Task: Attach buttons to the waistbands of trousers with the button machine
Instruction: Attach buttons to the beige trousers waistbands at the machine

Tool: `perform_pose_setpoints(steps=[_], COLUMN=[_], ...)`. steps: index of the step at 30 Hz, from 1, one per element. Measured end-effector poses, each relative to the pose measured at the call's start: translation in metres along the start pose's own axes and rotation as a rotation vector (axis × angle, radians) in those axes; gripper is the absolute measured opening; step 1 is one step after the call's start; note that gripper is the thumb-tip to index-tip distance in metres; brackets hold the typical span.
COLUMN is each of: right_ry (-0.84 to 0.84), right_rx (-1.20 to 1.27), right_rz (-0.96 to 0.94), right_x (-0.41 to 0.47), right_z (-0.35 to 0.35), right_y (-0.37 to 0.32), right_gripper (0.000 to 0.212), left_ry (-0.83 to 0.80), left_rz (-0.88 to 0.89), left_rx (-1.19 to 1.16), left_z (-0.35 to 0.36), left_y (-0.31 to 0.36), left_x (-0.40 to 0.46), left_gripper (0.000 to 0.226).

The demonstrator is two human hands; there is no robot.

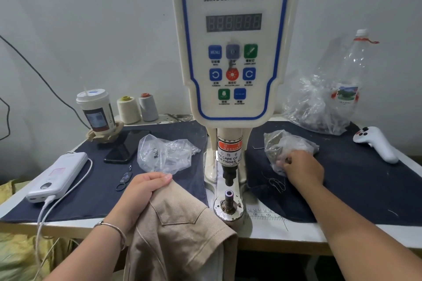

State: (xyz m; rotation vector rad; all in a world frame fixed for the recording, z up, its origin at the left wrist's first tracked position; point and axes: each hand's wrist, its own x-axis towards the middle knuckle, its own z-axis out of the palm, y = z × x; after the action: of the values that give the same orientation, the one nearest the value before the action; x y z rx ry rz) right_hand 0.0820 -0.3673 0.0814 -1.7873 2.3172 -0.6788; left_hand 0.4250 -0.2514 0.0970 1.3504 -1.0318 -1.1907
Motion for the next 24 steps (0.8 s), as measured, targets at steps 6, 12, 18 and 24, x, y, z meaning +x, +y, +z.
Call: perform_pose_setpoints(steps=[6, 12, 18, 24], right_ry=[0.085, 0.144, 0.168, 0.189], right_rx=[0.076, 0.182, 0.216, 0.260], right_rz=[-0.045, -0.060, -0.039, -0.029], right_x=[-0.0067, -0.0071, -0.0107, -0.0115], right_z=[0.0003, 0.0003, -0.0017, -0.0021], right_y=[0.0056, 0.0072, 0.0064, 0.0049], right_gripper=[0.026, 0.020, 0.024, 0.021], left_ry=[0.013, 0.030, 0.033, 0.034], left_rz=[0.011, 0.014, 0.003, 0.007], left_rx=[0.040, 0.063, 0.099, 0.122], left_z=[-0.0005, 0.0009, 0.0006, 0.0005], left_y=[-0.0020, -0.0016, -0.0035, -0.0053], left_x=[0.0017, 0.0010, 0.0027, 0.0046], left_gripper=[0.027, 0.025, 0.027, 0.027])
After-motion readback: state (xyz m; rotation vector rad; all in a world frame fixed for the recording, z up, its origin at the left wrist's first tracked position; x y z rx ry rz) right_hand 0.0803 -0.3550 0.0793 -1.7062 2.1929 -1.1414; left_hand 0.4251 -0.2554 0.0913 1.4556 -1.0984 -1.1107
